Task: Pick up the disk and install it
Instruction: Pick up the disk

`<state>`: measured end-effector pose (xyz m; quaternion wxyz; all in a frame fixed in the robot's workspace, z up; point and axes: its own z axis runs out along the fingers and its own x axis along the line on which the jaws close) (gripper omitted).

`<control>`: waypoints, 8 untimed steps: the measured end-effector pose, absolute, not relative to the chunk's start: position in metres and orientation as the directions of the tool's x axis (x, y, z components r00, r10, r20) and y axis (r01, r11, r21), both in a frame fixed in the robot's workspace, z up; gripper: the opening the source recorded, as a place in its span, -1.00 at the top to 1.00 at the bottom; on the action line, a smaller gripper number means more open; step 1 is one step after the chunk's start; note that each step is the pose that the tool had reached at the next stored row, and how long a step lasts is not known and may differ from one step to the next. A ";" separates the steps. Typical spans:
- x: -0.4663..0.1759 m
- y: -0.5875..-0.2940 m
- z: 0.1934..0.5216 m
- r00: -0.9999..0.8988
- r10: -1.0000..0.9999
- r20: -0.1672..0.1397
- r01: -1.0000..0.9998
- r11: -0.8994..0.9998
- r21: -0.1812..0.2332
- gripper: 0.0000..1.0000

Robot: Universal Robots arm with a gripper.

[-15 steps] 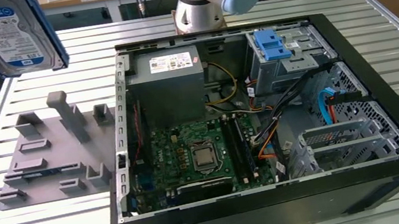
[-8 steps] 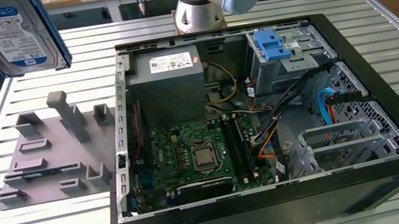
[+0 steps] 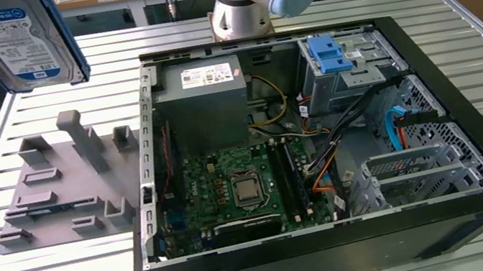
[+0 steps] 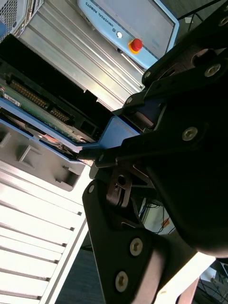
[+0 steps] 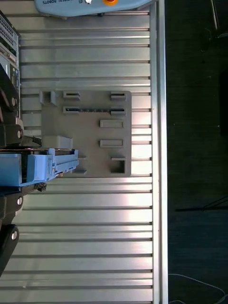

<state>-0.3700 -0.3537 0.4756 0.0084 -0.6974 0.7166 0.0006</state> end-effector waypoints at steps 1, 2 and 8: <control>-0.369 -0.354 0.476 -0.027 -1.000 -0.013 -1.000 0.027 -0.011 0.27; -0.369 -0.354 0.476 -0.027 -1.000 -0.013 -1.000 0.027 -0.011 0.27; -0.365 -0.355 0.476 -0.027 -1.000 -0.013 -1.000 0.027 -0.011 0.27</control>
